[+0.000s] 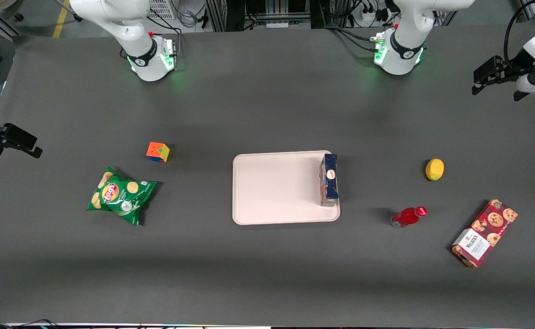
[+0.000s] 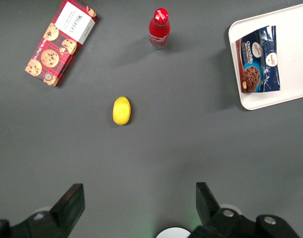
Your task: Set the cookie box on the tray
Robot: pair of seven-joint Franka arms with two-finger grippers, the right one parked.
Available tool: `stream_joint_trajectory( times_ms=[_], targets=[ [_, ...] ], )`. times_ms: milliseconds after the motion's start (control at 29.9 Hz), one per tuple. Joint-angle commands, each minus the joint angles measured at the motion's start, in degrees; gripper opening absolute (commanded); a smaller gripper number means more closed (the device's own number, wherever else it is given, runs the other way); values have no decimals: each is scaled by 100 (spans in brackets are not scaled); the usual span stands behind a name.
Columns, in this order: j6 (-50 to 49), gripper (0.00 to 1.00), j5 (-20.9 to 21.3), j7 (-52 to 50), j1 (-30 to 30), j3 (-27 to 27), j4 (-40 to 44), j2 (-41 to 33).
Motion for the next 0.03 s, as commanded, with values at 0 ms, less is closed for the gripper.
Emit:
stream_joint_trajectory(
  times_ms=[0],
  targets=[
    [-206, 100, 130, -149, -129, 64, 191, 61]
  ],
)
